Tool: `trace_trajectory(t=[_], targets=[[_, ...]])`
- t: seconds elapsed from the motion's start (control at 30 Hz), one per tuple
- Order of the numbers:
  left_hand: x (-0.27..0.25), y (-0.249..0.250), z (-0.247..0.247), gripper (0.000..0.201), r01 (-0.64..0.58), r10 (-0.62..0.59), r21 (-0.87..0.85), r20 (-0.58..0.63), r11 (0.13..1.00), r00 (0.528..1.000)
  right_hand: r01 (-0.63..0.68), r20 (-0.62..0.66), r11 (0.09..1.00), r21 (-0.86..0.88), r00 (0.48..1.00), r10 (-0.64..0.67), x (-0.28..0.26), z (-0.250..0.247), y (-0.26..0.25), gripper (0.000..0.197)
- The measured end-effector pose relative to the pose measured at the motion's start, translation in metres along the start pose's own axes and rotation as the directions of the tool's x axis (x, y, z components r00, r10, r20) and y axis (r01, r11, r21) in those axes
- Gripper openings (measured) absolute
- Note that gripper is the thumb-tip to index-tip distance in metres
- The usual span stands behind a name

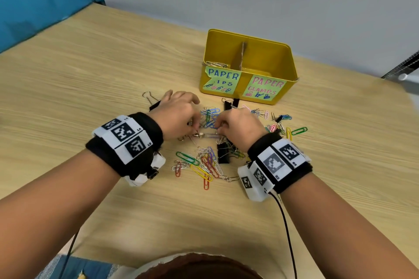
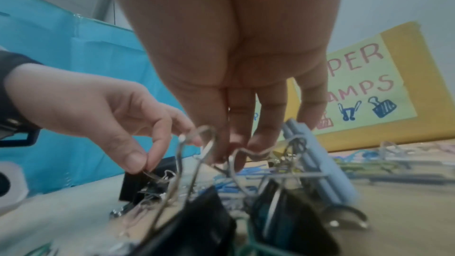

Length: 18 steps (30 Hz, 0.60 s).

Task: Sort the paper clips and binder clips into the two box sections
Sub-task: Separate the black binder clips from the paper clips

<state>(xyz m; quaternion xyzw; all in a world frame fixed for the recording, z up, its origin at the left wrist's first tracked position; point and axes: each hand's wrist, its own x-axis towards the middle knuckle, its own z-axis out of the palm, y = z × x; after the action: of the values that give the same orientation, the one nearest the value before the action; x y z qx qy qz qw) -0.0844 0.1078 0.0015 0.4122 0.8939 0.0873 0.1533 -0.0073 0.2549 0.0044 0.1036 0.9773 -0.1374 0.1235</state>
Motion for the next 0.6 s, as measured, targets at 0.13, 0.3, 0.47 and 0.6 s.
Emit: trace_trajectory(t=[0.13, 0.3, 0.47, 0.6], targets=[[-0.002, -0.017, -0.01, 0.02, 0.083, -0.086, -0.034, -0.075, 0.996, 0.994, 0.058, -0.166, 0.967, 0.247, 0.986, -0.017, 0.005, -0.007, -0.007, 0.018], [-0.005, -0.026, -0.01, 0.032, 0.145, -0.142, 0.056, -0.051, 0.988, 0.989, 0.122, -0.2, 0.937, 0.328, 0.978, -0.058, 0.005, -0.007, -0.015, 0.037], [-0.007, -0.02, -0.003, 0.048, 0.145, -0.143, 0.096, -0.021, 0.985, 0.989, 0.102, 0.027, 0.987, 0.127, 0.994, -0.106, 0.009, 0.005, -0.016, 0.027], [-0.006, -0.017, -0.003, 0.044, 0.135, -0.142, 0.169, 0.028, 0.976, 0.99, 0.152, 0.138, 0.971, 0.185, 0.974, -0.179, 0.006, 0.008, -0.016, 0.038]])
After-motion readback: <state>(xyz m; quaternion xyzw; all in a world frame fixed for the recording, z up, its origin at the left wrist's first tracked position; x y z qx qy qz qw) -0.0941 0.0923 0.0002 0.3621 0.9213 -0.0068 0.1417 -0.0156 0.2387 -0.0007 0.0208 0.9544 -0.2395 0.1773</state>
